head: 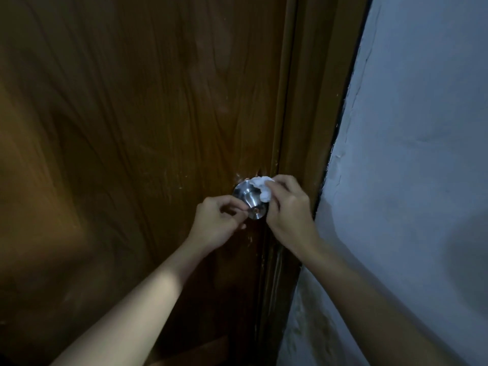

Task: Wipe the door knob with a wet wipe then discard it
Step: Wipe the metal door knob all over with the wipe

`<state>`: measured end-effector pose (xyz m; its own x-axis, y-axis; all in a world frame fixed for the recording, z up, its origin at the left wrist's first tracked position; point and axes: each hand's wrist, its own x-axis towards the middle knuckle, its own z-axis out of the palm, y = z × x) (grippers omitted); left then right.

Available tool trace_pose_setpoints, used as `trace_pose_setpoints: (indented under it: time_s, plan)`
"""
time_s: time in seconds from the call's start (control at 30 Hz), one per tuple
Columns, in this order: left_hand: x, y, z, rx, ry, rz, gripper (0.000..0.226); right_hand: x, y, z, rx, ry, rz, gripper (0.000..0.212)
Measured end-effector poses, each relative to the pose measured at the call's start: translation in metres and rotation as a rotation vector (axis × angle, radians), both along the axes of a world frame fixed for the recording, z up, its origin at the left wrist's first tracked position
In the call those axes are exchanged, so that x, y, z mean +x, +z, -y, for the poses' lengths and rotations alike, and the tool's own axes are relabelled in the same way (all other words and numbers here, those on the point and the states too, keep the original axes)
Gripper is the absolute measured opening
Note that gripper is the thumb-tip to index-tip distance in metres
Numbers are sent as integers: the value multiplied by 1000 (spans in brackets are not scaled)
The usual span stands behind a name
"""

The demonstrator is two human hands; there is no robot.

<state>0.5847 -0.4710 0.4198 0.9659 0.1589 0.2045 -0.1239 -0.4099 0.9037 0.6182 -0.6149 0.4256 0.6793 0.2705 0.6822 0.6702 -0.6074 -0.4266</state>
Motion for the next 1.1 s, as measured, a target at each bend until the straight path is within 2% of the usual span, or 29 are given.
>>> trace_pose_setpoints:
  time_s: [0.03, 0.1, 0.17, 0.23, 0.33, 0.43, 0.53, 0.6, 0.7, 0.8, 0.97, 1.1]
  plan:
    - [2, 0, -2, 63, 49, 46, 10, 3, -1, -4, -60, 50, -36, 29]
    - [6, 2, -5, 209, 126, 124, 28, 10, -6, -10, -126, 122, -84, 29]
    - [11, 2, -6, 345, 147, 179, 52, 15, -14, -15, -134, 118, -116, 31]
    - [15, 2, -5, 416, 112, 198, 64, 16, -18, -20, -78, 61, -196, 36]
    - [20, 3, -3, 464, 69, 213, 64, 15, -17, -26, -34, 3, -205, 42]
    - [23, 5, -1, 480, 70, 234, 60, 17, -14, -27, -96, 33, -163, 48]
    - [25, 7, 1, 509, 76, 228, 61, 14, -14, -29, -32, -3, -294, 50]
    - [26, 7, 1, 538, 78, 216, 63, 12, -16, -31, 11, -33, -310, 49]
    - [25, 5, 1, 569, 65, 200, 65, 11, -20, -28, 42, 23, -304, 47]
    - [25, 5, 2, 610, 76, 183, 67, 11, -21, -23, 61, 46, -411, 46]
    - [25, 8, 2, 638, 78, 169, 63, 8, -21, -32, 42, 50, -335, 48]
    - [26, 8, 1, 660, 73, 173, 65, 12, -20, -32, 121, -56, -510, 54]
